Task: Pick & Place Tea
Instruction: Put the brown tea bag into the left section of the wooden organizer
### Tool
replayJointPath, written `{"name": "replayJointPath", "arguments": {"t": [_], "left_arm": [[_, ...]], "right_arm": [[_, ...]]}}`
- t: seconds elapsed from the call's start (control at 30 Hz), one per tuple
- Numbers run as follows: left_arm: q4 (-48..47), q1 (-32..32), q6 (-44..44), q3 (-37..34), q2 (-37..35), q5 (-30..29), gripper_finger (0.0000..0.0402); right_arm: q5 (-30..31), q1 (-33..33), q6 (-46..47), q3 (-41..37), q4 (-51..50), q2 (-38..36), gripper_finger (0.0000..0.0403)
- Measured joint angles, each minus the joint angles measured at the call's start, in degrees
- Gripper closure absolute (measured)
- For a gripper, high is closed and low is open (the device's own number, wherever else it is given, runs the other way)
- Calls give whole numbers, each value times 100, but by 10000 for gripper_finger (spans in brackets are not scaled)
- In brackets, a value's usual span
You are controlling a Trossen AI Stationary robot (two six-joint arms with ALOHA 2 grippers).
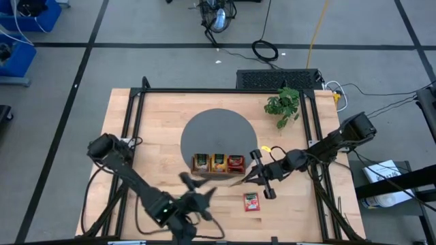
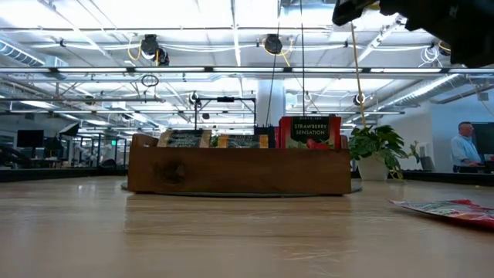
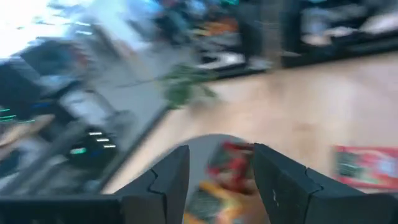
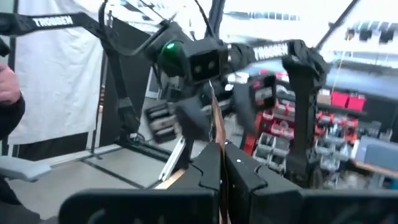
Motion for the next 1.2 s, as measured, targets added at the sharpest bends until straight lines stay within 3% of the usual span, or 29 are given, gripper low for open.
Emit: {"name": "replayJointPath", "arguments": {"t": [0.17,0.3,0.4,0.73,0.97,1.07,1.2], "left_arm": [[2203,313,2429,4,-2,1785,227],[2889,338,3214,4,-2,1387,227],[3228,378,3596,4,-2,1530,227],[3228,935,2927,4,-2,2868,227],[3017,1025,2762,4,-2,2944,231],[3017,1031,2755,4,-2,2927,255],[2995,1042,2755,4,-2,2930,315]], "right_arm": [[-19,14,-337,0,57,13,403],[-163,121,-532,0,75,11,403],[-172,163,-593,0,116,11,403],[157,159,-593,0,20,11,403],[163,159,-593,0,-55,11,403],[165,158,-593,0,-55,11,403],[165,148,-564,0,-139,11,403]]}}
